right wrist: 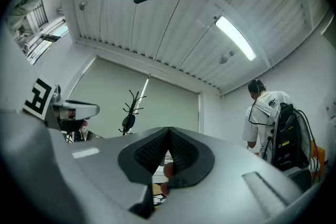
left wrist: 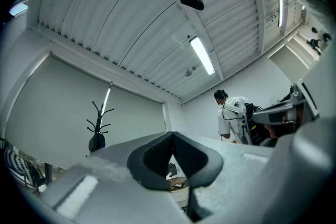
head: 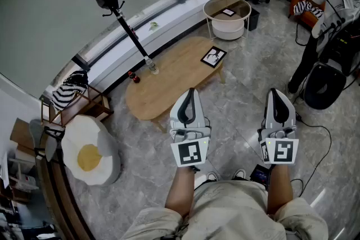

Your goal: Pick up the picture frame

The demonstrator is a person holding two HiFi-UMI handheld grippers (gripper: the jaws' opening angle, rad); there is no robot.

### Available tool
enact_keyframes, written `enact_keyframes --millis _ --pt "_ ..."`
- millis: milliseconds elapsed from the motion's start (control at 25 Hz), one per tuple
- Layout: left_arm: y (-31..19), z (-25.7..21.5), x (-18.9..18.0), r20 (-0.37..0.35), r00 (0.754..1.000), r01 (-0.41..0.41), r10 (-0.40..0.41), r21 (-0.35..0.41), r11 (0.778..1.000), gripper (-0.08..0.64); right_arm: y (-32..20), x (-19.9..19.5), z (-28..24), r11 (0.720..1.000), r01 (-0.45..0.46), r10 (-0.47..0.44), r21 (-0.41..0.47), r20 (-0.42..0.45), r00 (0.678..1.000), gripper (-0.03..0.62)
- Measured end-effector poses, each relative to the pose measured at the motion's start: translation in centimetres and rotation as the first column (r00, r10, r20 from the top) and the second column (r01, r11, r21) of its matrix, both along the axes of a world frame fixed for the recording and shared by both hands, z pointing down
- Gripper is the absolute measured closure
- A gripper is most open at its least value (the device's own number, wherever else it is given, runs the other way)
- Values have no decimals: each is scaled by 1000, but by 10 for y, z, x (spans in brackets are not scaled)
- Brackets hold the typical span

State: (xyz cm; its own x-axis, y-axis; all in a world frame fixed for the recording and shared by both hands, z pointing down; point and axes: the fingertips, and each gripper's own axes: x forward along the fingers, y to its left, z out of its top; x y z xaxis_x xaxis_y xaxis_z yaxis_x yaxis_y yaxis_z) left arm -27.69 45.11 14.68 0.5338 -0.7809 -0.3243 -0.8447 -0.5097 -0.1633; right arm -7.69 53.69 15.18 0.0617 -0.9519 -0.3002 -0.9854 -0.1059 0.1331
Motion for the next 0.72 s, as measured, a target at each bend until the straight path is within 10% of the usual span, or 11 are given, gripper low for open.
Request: enact_keyframes --millis 720 --pt "32 9 92 52 997 -66 65 16 998 555 27 76 11 1000 -29 29 -11 33 999 591"
